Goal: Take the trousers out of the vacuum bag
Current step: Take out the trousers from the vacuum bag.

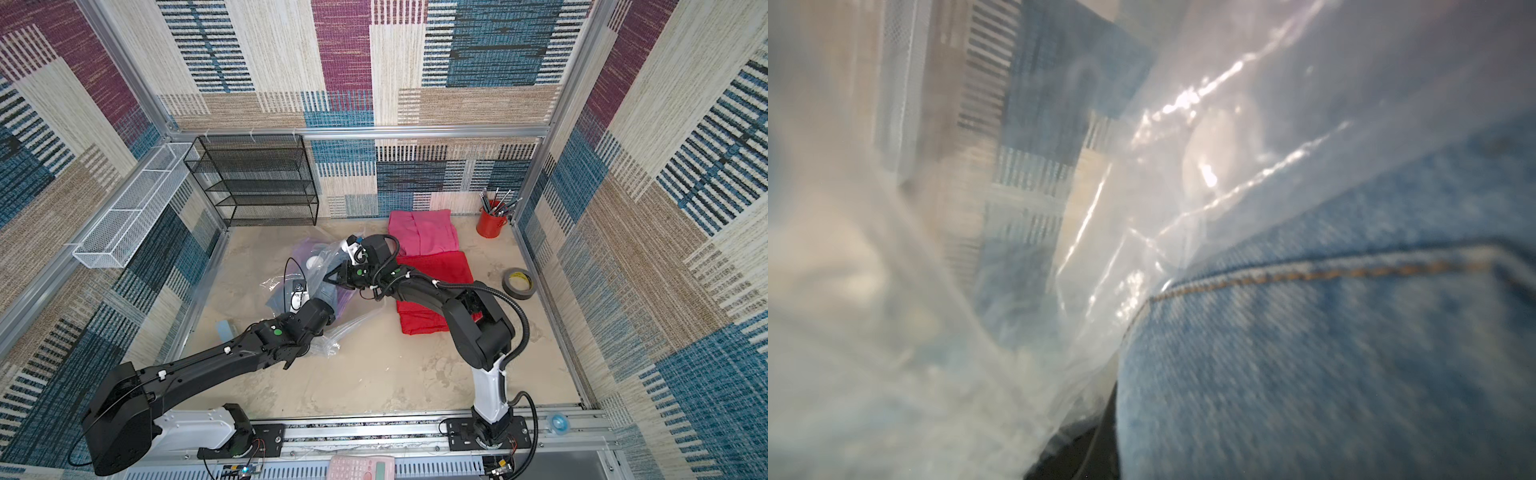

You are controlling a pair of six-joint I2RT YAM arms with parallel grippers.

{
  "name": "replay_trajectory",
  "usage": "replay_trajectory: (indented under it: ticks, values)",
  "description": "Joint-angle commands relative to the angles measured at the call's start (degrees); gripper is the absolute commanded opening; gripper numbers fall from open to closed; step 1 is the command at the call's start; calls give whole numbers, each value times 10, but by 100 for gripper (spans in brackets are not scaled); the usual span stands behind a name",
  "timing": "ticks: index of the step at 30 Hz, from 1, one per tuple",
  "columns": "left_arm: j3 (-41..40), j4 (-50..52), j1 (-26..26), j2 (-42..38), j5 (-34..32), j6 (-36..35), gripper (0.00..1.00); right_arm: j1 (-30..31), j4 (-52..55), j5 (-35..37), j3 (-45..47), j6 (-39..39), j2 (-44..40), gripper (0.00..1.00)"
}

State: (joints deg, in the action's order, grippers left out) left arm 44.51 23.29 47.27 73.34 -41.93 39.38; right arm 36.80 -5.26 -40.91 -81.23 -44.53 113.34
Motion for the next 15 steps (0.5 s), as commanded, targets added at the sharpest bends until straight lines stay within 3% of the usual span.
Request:
replay_trajectory:
  ticks: [1,6,15]
  values:
    - [4,14,2,-2,-15,19,0,3,1,-28,-63,42,45,0]
    - [3,-5,0,1,-39,12,0,13,37,-19,-88,75,64,0]
    - [40,-5,-23,59,-45,25,0,15,-45,81,64,90,-57,0]
